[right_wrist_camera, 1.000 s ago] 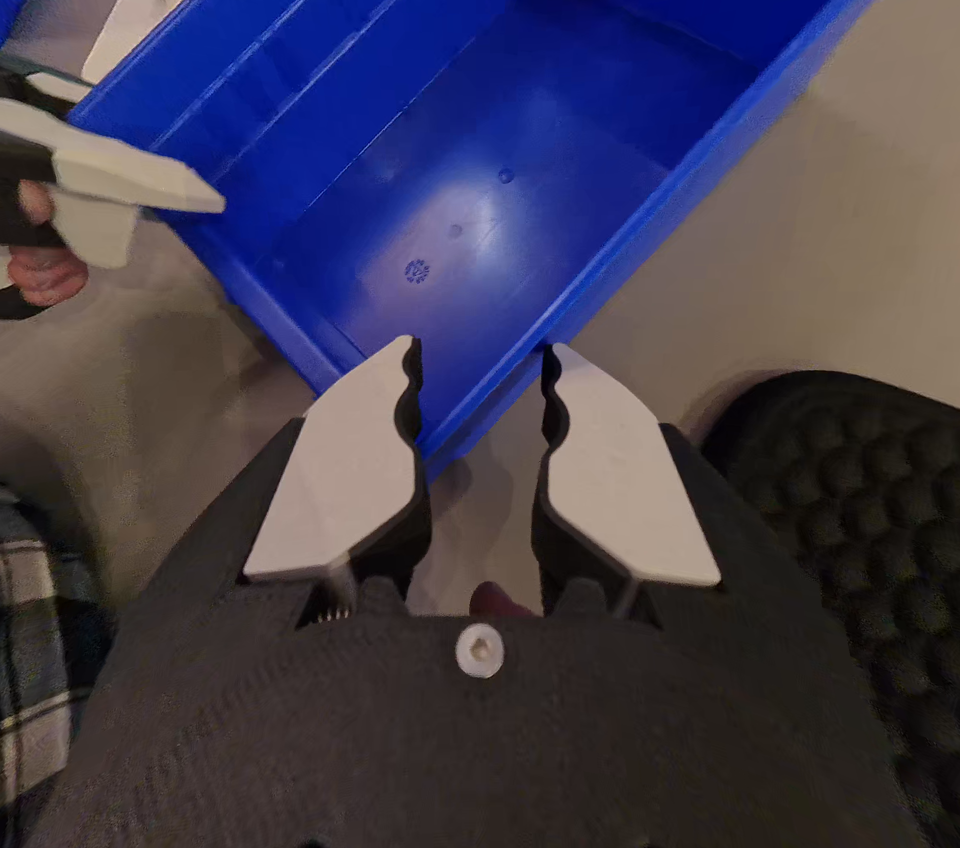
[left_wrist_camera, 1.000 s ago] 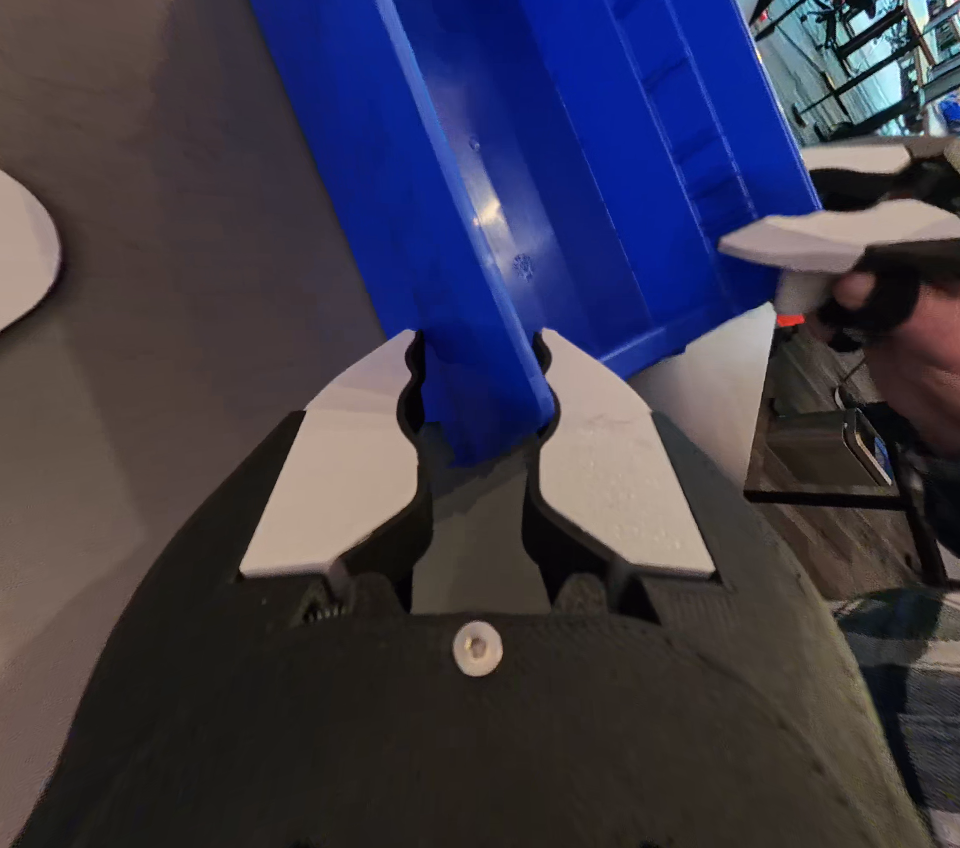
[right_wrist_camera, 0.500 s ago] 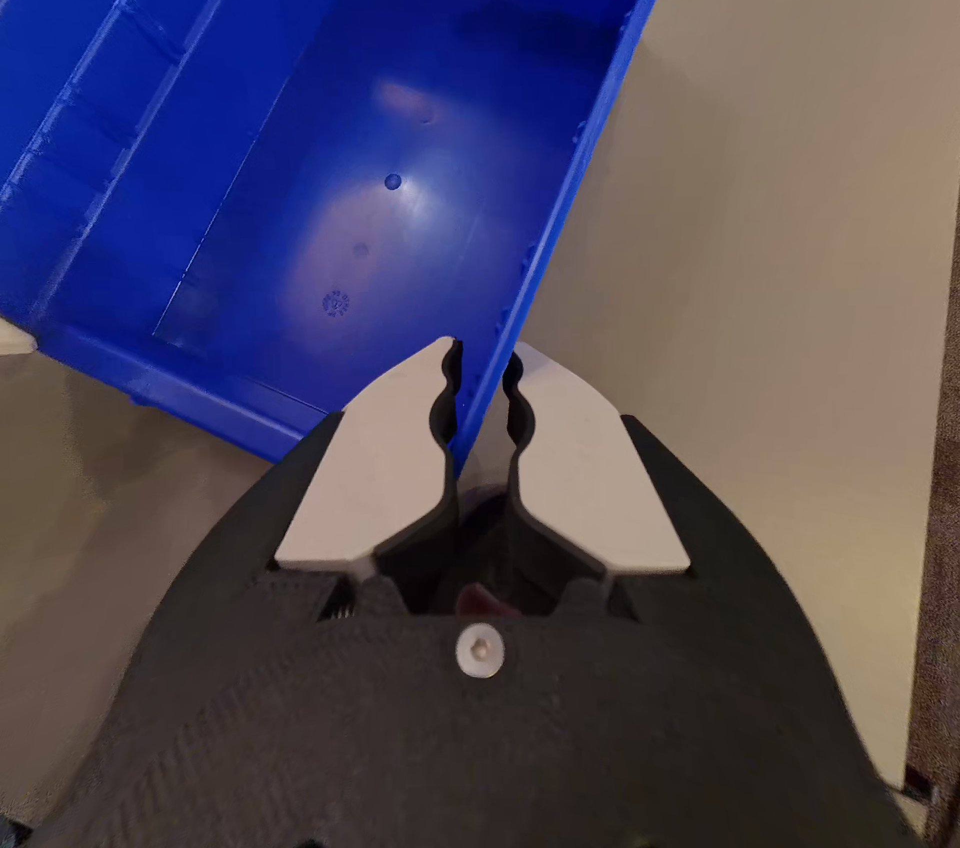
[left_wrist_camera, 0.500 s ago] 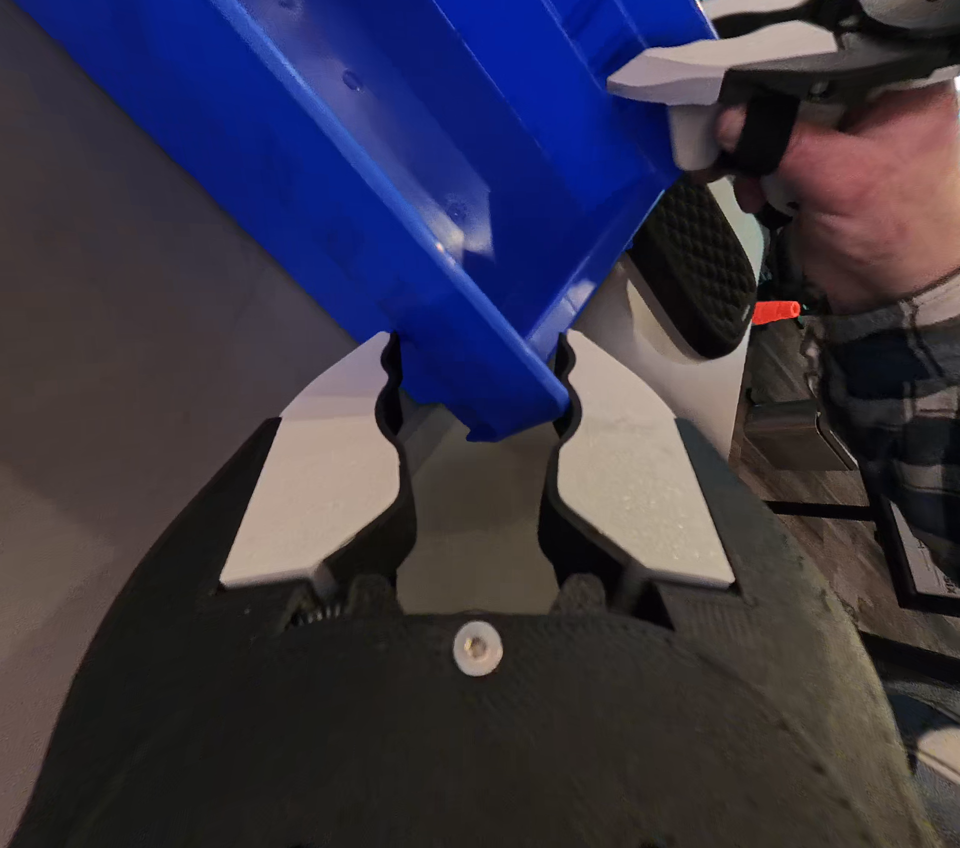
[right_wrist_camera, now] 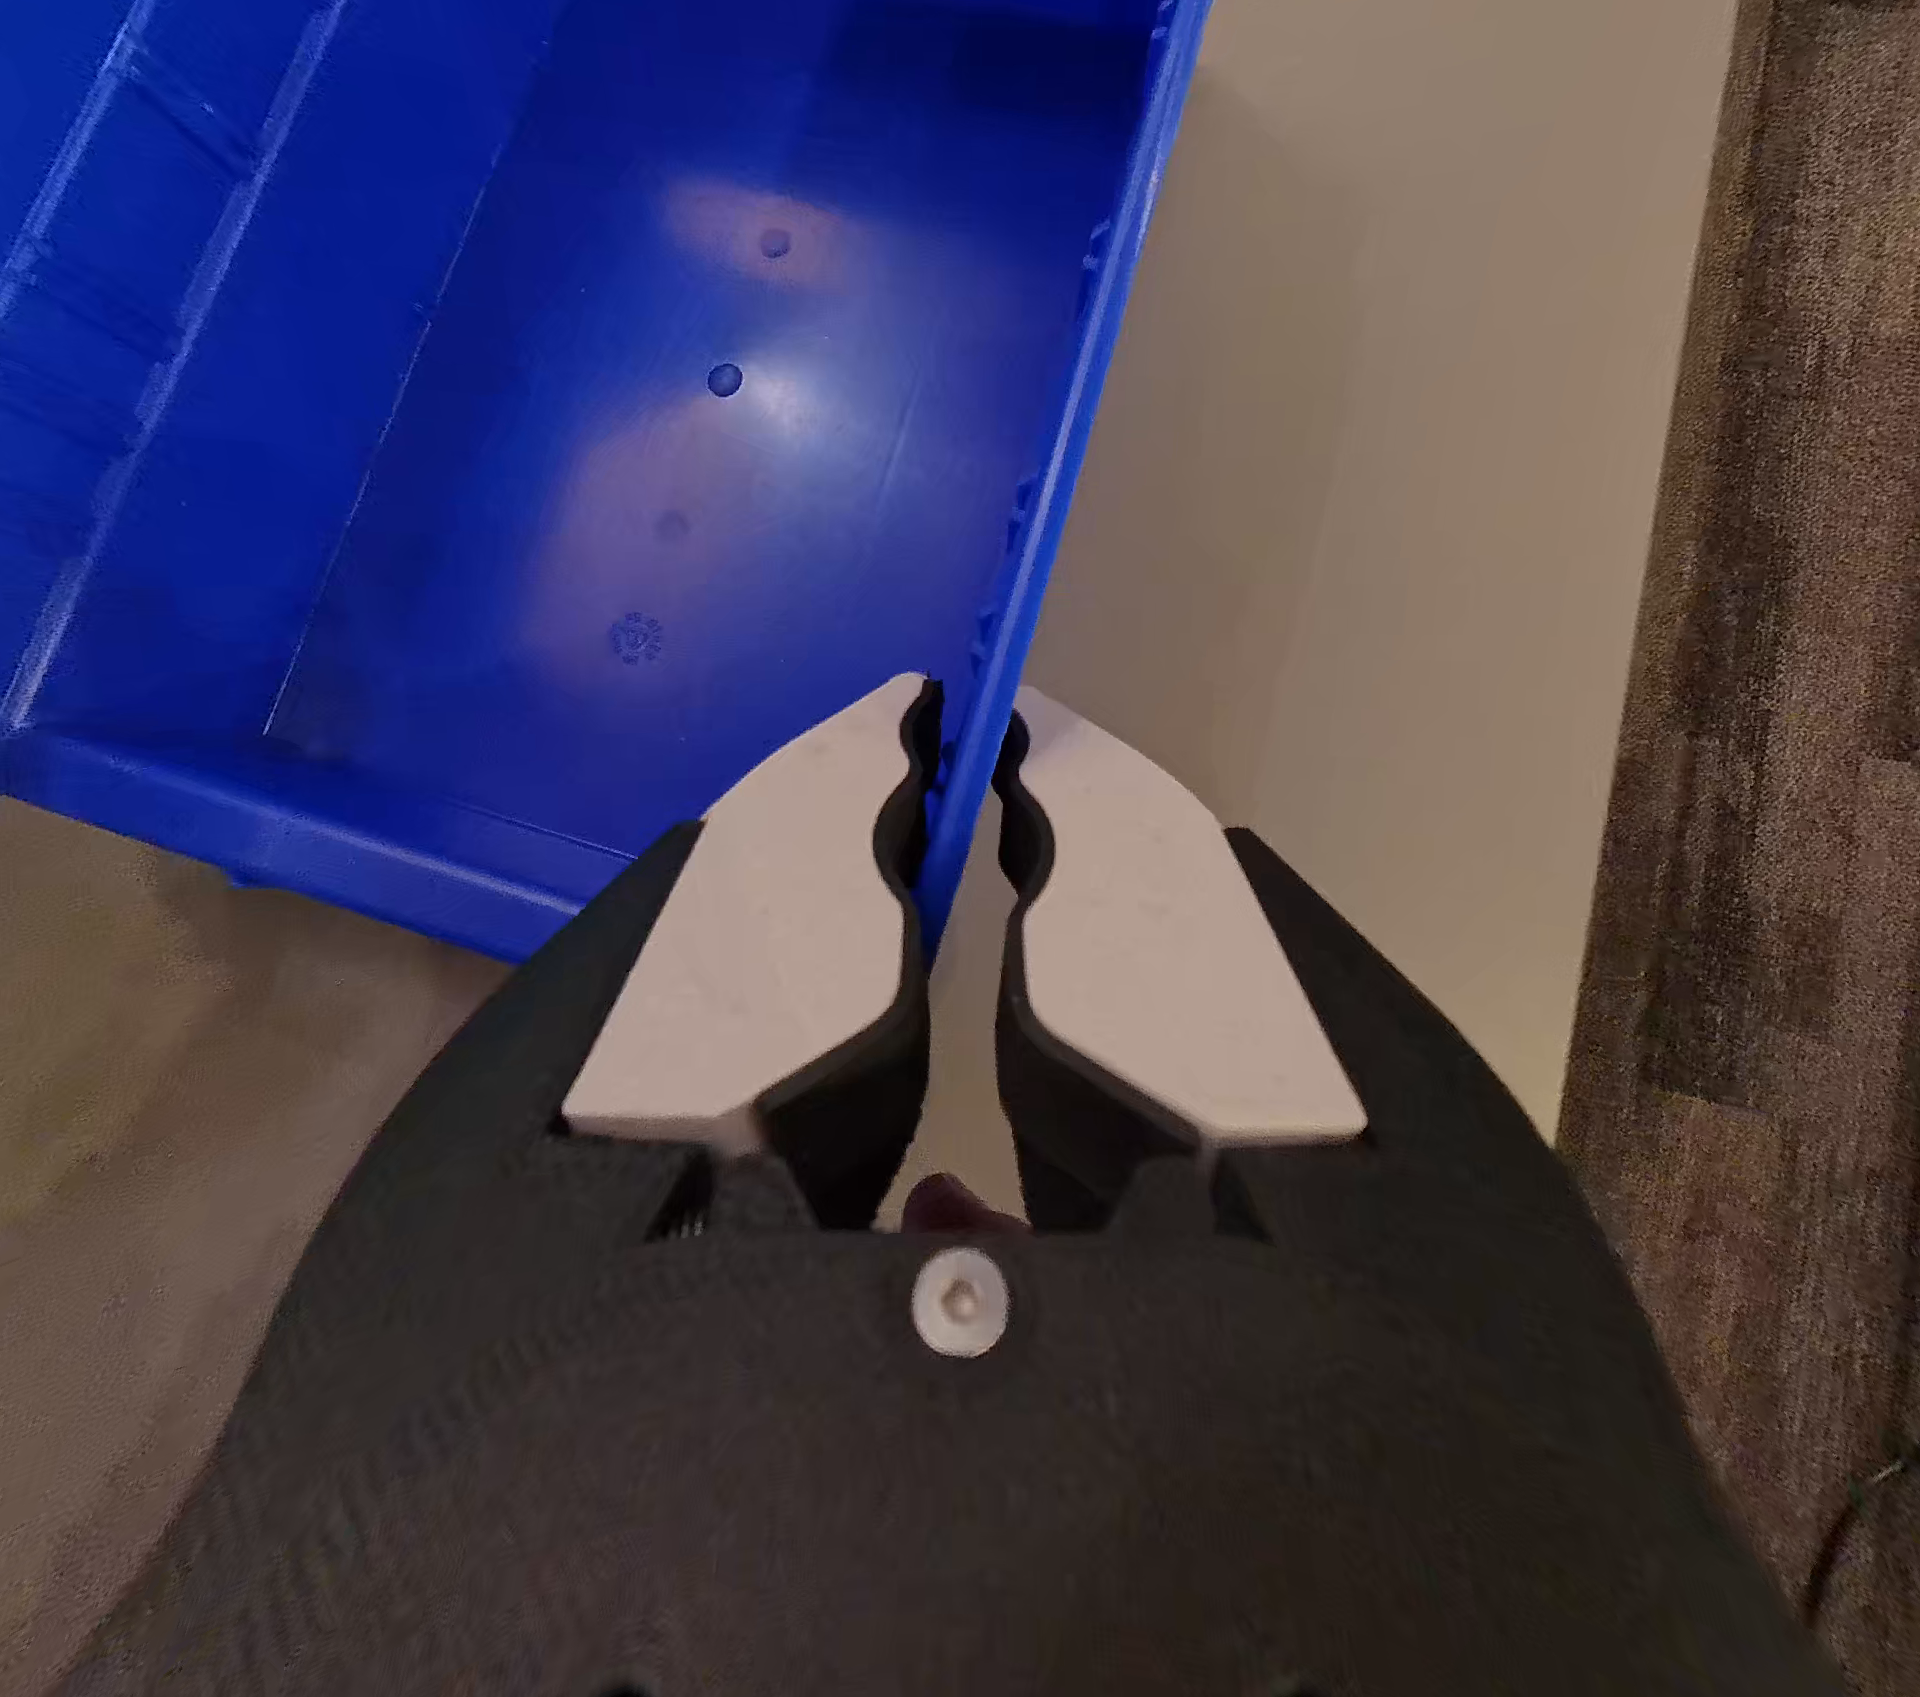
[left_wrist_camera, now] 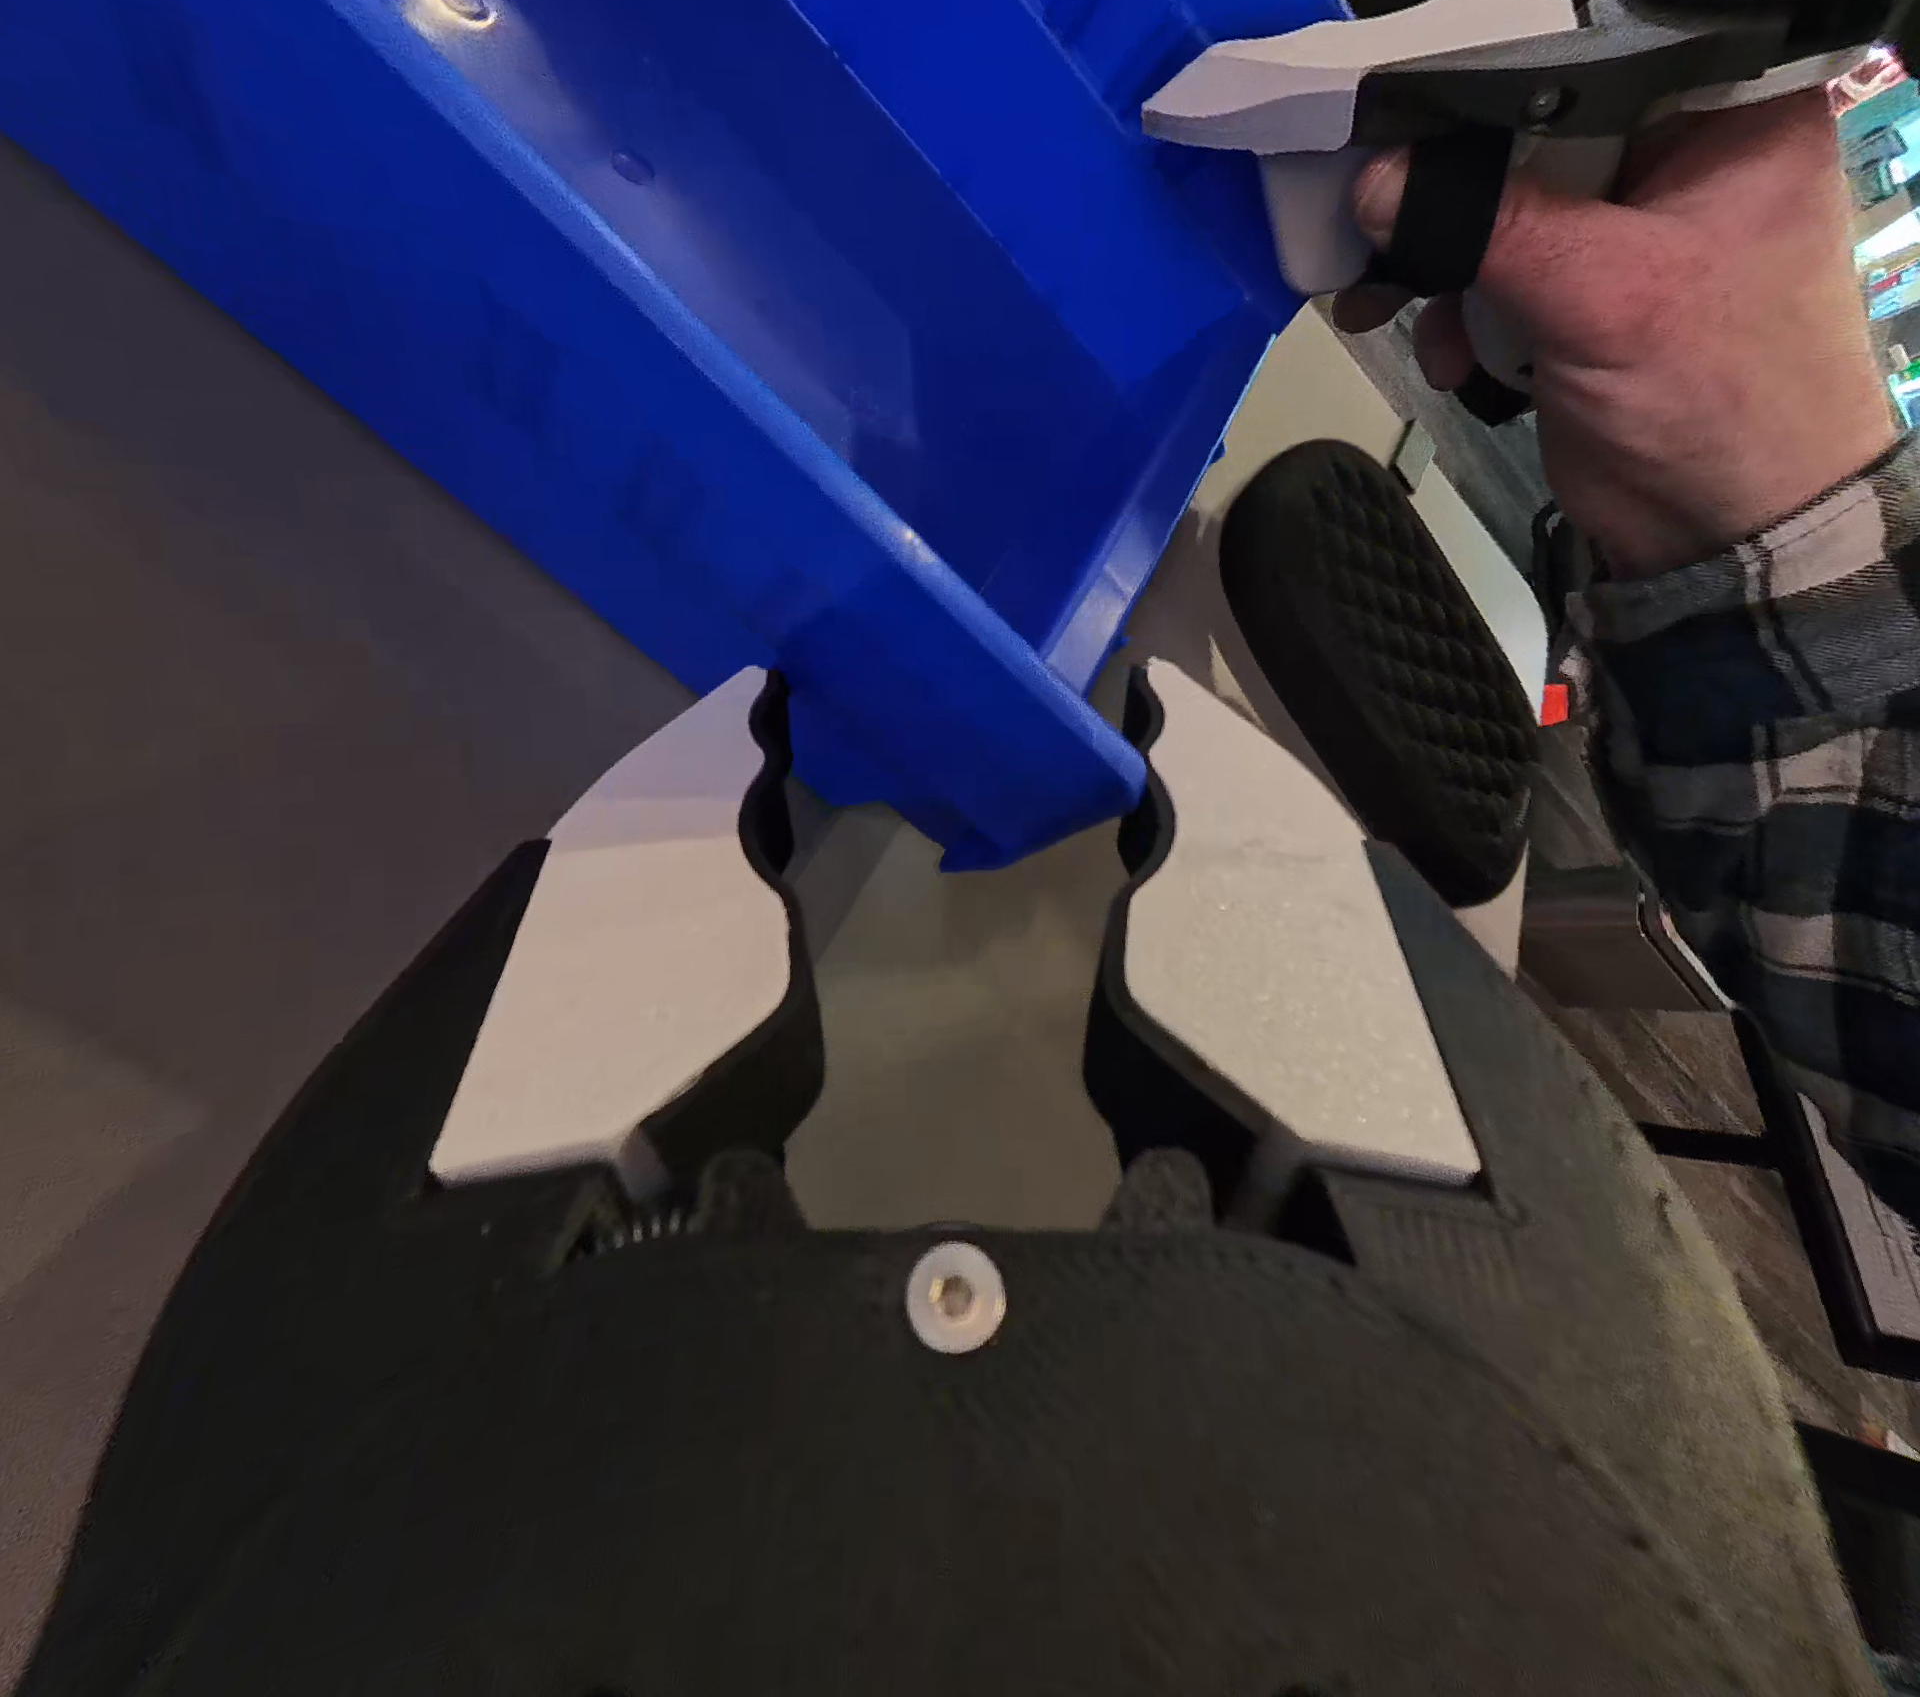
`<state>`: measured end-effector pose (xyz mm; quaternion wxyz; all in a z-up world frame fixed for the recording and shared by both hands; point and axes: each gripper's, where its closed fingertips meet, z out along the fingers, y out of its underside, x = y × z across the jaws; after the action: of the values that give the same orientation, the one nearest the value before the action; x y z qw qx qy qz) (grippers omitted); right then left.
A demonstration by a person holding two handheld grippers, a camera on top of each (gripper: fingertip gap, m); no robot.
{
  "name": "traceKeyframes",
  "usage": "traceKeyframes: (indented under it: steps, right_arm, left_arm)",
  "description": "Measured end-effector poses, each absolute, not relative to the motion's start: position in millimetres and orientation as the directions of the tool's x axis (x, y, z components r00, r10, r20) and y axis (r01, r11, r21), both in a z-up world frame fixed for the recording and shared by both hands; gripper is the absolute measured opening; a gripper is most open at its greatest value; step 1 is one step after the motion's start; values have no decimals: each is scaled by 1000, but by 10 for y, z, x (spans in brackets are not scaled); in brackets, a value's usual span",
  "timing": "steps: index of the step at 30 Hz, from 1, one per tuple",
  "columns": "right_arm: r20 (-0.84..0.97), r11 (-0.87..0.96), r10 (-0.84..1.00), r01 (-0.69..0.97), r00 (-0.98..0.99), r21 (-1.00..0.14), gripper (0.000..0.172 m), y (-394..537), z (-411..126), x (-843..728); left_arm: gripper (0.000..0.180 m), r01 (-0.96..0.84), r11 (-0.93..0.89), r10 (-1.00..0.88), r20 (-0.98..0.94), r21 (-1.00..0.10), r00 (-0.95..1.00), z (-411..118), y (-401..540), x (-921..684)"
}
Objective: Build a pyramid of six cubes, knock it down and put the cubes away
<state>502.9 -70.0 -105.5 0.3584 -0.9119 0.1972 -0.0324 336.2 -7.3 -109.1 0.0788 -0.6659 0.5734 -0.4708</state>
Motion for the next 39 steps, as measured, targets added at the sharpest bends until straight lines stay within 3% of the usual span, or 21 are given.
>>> traceKeyframes:
  steps: [12,13,14,15,18,25,29,33,39]
  right_arm:
    - [-96,-646,-394,-350,914,-678,8,-447,-1054,5635]
    - [-91,-648,-406,-357,909,-672,19,-462,-1053,5661]
    - [-64,-646,-435,-361,898,-673,41,-505,-1040,5707]
    - [-51,-632,-457,-365,888,-684,49,-548,-1001,5719]
    - [-45,-550,-491,-350,870,-758,56,-656,-726,5582]
    - [66,-565,-331,-142,942,-813,45,-546,-328,4498]
    - [61,-590,-164,-49,985,-806,41,-199,-457,3687]
    - [8,-590,-49,-22,999,-807,43,169,-637,3010]
    - [-98,-637,126,5,987,-771,47,666,-982,2063]
  left_arm:
    - [59,-680,-296,-866,489,-670,-105,-1115,110,3929]
    - [59,-681,-300,-863,495,-668,-106,-1111,116,3925]
    - [59,-687,-307,-853,511,-659,-109,-1107,109,3893]
    - [63,-693,-315,-843,527,-649,-110,-1097,102,3835]
    - [71,-676,-272,-865,482,-685,-140,-1014,131,3506]
    - [60,-593,-168,-882,389,-788,-267,-745,129,2131]
    - [54,-519,-214,-949,302,-827,-90,-671,691,1423]
    - [54,-427,-288,-950,200,-857,240,-639,1603,643]
    - [78,-283,-393,-744,121,-875,657,-593,2968,-666]
